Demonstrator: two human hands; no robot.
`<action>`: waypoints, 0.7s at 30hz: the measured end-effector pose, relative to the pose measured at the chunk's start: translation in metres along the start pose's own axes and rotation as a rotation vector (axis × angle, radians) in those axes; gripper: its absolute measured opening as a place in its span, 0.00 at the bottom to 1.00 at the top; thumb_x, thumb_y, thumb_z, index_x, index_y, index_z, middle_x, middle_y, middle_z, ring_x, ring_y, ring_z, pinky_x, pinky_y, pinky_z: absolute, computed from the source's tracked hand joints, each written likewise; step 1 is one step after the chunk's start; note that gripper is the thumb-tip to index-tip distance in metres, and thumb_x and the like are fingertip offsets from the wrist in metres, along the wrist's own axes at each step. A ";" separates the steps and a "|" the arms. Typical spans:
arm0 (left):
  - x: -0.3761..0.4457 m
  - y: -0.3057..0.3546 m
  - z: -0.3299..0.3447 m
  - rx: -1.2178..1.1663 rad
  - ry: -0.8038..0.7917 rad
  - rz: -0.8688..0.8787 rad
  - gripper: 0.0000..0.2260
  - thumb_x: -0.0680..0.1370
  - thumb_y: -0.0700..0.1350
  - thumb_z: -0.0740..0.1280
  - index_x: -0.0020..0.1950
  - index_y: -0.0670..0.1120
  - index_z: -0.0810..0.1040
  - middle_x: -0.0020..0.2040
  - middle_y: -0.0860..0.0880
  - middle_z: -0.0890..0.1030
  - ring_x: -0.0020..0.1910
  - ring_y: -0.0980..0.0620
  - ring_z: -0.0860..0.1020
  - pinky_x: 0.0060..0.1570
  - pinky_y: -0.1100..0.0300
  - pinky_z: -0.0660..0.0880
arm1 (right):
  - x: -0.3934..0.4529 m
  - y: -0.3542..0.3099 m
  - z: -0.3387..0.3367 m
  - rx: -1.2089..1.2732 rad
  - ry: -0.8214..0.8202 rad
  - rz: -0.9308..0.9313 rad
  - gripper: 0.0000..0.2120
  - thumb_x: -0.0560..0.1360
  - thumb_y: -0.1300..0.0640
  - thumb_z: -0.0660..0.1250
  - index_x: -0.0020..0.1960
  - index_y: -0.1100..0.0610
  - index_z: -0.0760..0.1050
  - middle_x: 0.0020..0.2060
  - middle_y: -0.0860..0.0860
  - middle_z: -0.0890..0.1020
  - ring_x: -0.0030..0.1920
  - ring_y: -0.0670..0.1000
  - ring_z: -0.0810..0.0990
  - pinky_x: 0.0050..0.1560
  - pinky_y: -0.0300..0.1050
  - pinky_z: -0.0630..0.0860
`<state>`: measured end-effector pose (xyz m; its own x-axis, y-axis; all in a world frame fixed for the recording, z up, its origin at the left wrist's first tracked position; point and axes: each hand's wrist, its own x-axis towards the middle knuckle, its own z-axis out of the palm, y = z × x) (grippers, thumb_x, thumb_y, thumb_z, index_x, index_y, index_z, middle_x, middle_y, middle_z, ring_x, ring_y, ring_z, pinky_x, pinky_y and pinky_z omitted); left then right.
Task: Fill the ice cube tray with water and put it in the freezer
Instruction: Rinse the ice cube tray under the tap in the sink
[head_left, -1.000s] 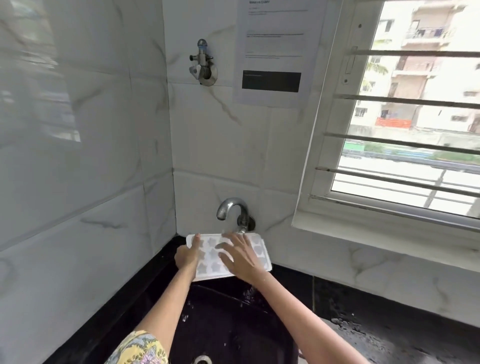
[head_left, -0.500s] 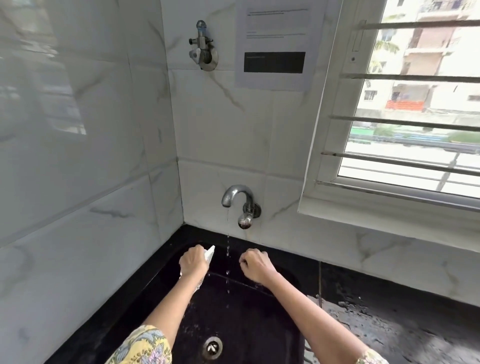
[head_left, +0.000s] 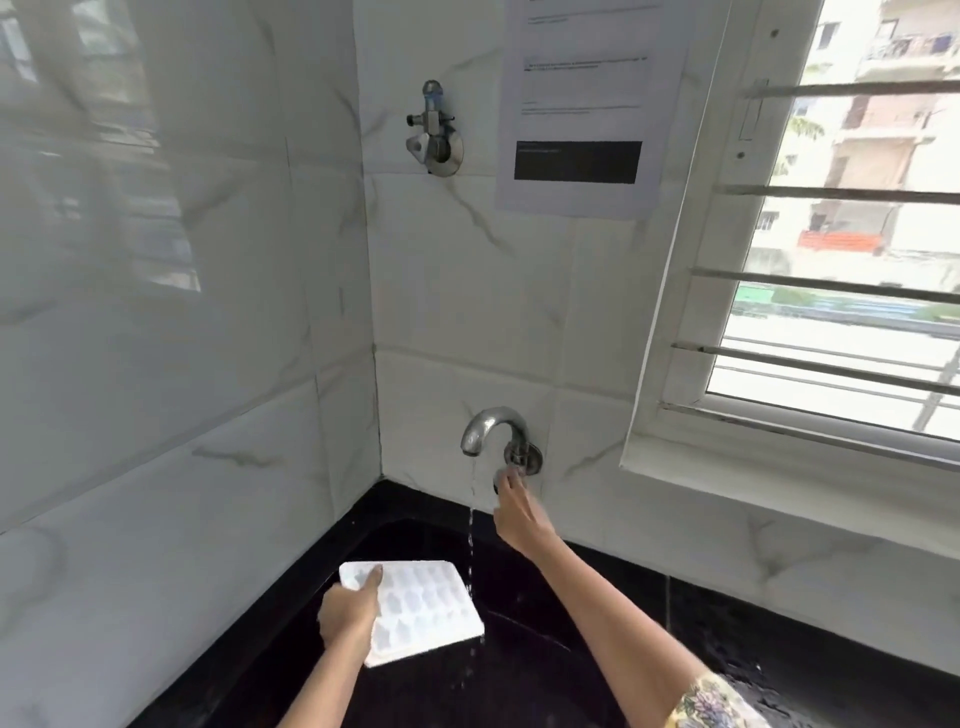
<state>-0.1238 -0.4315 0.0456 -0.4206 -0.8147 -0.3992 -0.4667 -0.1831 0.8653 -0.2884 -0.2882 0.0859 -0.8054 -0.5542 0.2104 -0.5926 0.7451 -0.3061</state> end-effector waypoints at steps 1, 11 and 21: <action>-0.001 0.001 0.000 -0.036 0.006 -0.014 0.25 0.75 0.51 0.69 0.61 0.31 0.73 0.54 0.34 0.80 0.55 0.36 0.78 0.54 0.50 0.75 | 0.005 0.001 0.003 -0.034 -0.023 -0.018 0.25 0.74 0.70 0.57 0.70 0.64 0.55 0.70 0.60 0.57 0.72 0.60 0.56 0.63 0.48 0.69; 0.003 0.016 0.010 -0.097 0.026 -0.019 0.21 0.75 0.50 0.69 0.57 0.33 0.76 0.44 0.38 0.80 0.52 0.37 0.80 0.50 0.51 0.74 | 0.027 0.011 0.018 -0.311 0.036 -0.064 0.22 0.76 0.69 0.57 0.69 0.63 0.60 0.72 0.61 0.56 0.73 0.60 0.54 0.71 0.50 0.59; 0.004 0.020 0.023 -0.134 0.023 -0.027 0.16 0.75 0.50 0.69 0.48 0.37 0.73 0.40 0.43 0.74 0.42 0.43 0.74 0.48 0.51 0.74 | 0.033 0.017 0.018 -0.443 0.021 -0.111 0.21 0.75 0.69 0.58 0.67 0.65 0.61 0.68 0.61 0.61 0.72 0.60 0.56 0.69 0.50 0.63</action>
<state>-0.1524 -0.4253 0.0541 -0.3902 -0.8208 -0.4171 -0.3689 -0.2757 0.8876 -0.3246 -0.3010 0.0706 -0.7343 -0.6351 0.2398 -0.6197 0.7713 0.1450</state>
